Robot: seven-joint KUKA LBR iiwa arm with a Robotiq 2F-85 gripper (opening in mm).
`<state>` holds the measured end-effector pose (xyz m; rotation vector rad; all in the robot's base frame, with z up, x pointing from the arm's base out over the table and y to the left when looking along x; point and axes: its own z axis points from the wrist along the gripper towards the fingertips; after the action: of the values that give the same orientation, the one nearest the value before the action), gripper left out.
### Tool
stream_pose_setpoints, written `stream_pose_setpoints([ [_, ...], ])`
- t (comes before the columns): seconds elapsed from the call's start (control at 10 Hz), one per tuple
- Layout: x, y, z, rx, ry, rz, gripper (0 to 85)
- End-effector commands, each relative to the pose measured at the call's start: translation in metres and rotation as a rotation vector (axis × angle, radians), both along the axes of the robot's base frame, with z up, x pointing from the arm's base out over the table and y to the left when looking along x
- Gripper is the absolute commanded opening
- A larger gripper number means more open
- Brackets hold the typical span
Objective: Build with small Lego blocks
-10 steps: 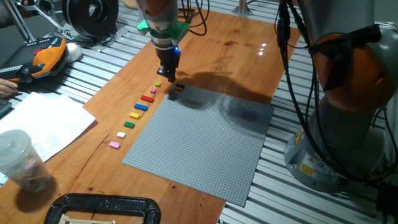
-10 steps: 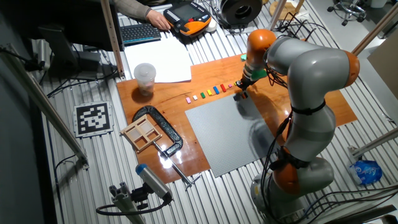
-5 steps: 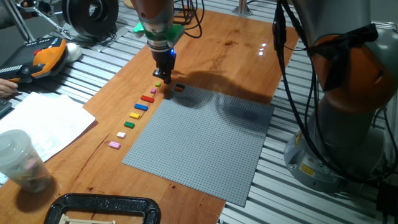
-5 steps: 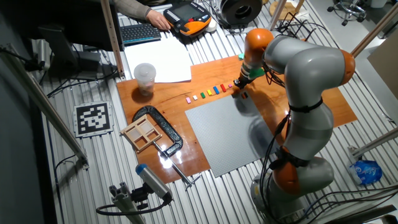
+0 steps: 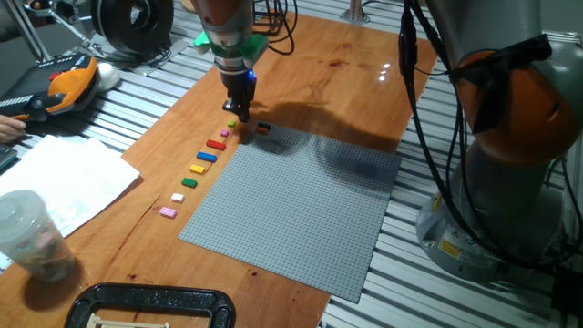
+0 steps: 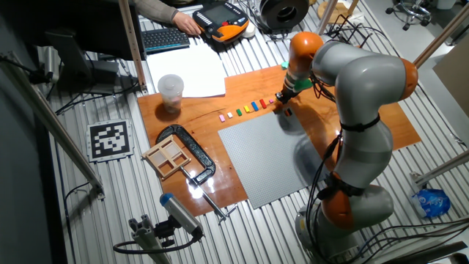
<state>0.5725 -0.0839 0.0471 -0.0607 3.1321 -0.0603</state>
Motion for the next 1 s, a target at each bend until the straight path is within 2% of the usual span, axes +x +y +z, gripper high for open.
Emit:
stream_pose_setpoints([
  [0.0,-0.001,0.0,0.003,-0.005,0.002,-0.001,17.0],
  [0.1,-0.002,-0.001,0.005,-0.011,0.006,0.002,17.0],
  [0.2,-0.0065,-0.002,0.012,-0.029,0.017,0.007,17.0],
  [0.3,-0.0144,-0.003,0.019,-0.029,0.033,0.002,17.0],
  [0.4,-0.0222,0.0,0.023,-0.035,0.034,-0.008,17.0],
  [0.5,-0.0258,0.002,0.024,-0.04,0.023,-0.015,17.0],
  [0.7,-0.0251,0.001,0.025,-0.04,0.015,-0.022,17.0],
  [0.8,-0.0256,0.001,0.025,-0.051,0.015,-0.024,17.0],
  [0.9,-0.0256,0.001,0.025,-0.048,0.021,-0.024,17.0],
])
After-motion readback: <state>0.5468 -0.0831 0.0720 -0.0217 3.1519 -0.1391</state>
